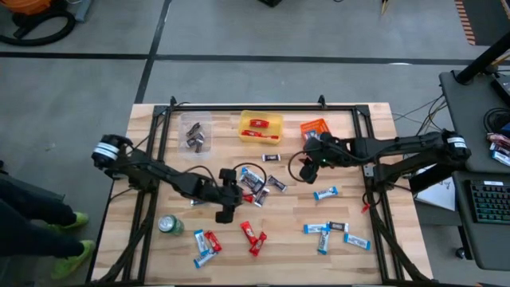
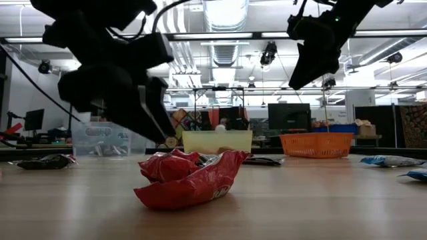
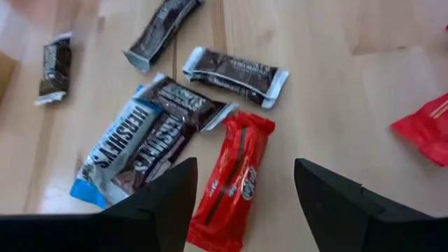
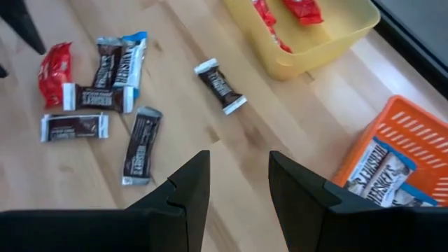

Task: Sort candy
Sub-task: Put the red chocolate bar into the yellow bin

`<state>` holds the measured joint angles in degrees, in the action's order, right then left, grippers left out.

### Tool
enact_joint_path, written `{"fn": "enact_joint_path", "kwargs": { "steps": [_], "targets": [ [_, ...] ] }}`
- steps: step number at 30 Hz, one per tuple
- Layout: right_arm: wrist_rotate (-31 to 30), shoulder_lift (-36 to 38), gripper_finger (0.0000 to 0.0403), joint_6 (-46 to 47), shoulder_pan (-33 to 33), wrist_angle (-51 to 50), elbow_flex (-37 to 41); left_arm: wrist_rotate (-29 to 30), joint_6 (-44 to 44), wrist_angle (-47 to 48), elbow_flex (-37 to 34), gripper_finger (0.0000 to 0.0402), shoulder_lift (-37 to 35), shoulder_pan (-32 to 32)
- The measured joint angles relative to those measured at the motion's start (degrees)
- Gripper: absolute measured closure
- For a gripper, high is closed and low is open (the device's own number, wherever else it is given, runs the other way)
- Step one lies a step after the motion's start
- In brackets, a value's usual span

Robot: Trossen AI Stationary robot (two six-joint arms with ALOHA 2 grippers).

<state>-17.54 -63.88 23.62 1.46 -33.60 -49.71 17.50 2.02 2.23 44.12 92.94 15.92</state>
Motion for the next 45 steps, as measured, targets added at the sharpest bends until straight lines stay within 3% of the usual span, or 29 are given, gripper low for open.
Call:
{"fn": "enact_joint_path", "kwargs": {
  "steps": [16,26,31,39,45],
  "targets": [
    [-0.26,0.0,0.0271,0.98,-0.73,0.08,0.25,2.74,-0.01,-0.65,0.17,0.0193,6.94,-0.67],
    [-0.46,0.0,0.0271,1.46,-0.73,0.08,0.38,1.84,0.0,-0.02,0.23,0.0317,6.47,-0.61],
    [-0.46,0.0,0.0271,1.48,-0.73,0.06,0.45,2.61,-0.54,5.63,2.83,0.0358,4.43,-0.85],
    [-0.46,0.0,0.0271,1.53,-0.73,0.06,0.47,3.08,-9.39,13.86,10.0,0.0353,0.11,-2.71],
    [-0.46,0.0,0.0271,2.07,-0.73,0.08,0.9,3.04,-19.25,14.4,13.06,0.0353,-3.48,-9.11]
  ]
}}
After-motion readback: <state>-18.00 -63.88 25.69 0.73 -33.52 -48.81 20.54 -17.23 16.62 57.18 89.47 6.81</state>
